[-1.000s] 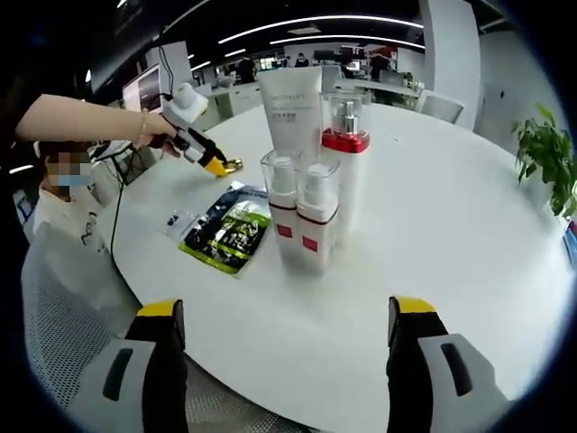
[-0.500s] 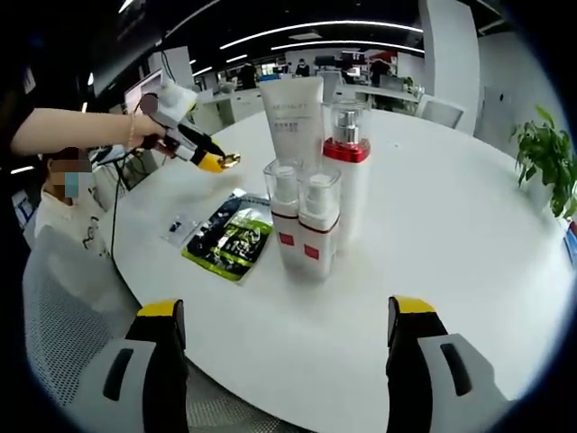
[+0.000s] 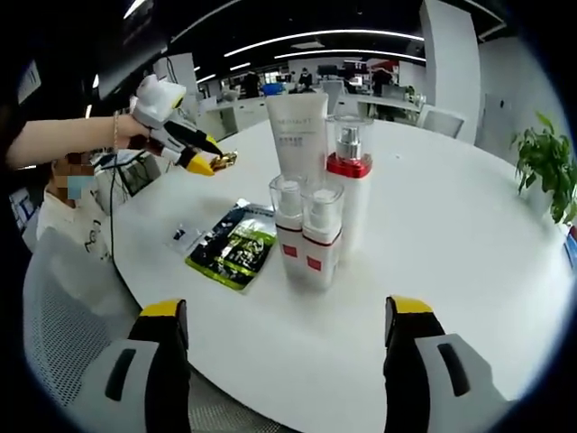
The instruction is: Arrange the skincare products in the storage area until every visible bottle or jar stands upright without overlapping.
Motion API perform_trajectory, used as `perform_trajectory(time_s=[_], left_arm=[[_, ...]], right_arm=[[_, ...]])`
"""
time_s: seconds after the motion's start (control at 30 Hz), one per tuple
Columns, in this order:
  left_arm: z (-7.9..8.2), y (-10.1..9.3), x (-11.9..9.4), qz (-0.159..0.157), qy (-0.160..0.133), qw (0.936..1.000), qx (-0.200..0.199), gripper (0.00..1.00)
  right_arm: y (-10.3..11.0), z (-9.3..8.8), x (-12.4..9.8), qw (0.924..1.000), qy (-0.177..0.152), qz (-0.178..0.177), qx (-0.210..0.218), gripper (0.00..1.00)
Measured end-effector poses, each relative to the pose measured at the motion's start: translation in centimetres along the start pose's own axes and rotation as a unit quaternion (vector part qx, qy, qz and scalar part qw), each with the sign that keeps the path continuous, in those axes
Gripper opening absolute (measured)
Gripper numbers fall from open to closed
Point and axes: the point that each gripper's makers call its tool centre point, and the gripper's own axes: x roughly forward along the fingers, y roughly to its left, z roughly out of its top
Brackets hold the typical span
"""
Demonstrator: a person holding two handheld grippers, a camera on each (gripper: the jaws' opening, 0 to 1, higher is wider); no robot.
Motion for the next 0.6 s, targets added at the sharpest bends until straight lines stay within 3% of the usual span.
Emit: perform_trajectory(time_s=[0.6], left_arm=[[0.9, -3.9, -3.5, -0.004, -0.019, 0.9994, 0.030, 0.39]], right_arm=[[2.0, 1.7, -0.7, 0.9993, -0.019, 0.022, -0.023, 0.73]])
